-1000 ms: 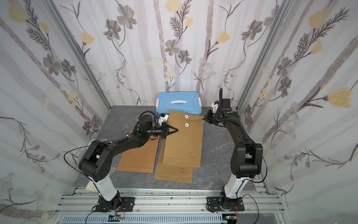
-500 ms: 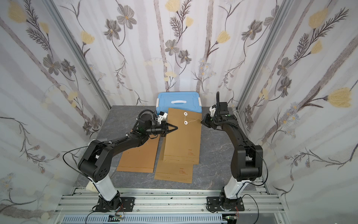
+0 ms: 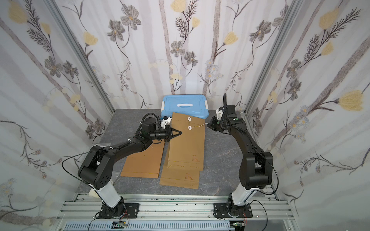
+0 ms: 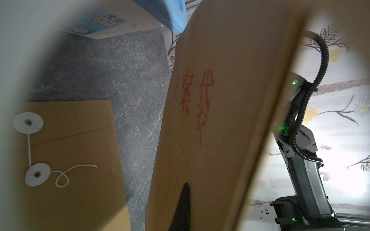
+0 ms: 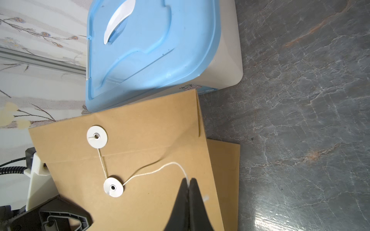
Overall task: Close the mouth of the file bag
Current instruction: Close the file bag.
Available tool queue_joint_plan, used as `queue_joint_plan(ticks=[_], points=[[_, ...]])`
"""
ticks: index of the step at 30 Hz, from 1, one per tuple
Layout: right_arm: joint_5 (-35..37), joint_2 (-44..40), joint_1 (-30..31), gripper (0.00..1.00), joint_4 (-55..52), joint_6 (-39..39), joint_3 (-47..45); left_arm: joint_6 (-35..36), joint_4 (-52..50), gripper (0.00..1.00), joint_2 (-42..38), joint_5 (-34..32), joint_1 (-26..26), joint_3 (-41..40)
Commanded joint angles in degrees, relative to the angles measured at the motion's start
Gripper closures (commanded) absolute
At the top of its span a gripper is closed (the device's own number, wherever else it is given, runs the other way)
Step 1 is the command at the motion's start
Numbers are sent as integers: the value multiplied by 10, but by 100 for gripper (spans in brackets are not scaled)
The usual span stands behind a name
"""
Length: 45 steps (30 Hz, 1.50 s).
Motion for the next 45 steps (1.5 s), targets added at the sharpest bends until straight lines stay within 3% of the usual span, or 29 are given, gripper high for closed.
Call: queue_joint_plan(ticks=[1,12,27,37,45], points=[[-6,15,-1,100,22,-1,20,11,-4,100,7,29,-5,12],[1,80,9,100,-27,-10,141,16,-10,100,24,44,-28,18],[2,150,81,100,-51,12,260,-6,13,100,66,41,-47,60],[14,135,134,100,-59,15,258,-16,9,100,83,21,-46,88],[12,90,151,100,-33,23,201,-77,87,100,100,9,-36,90]])
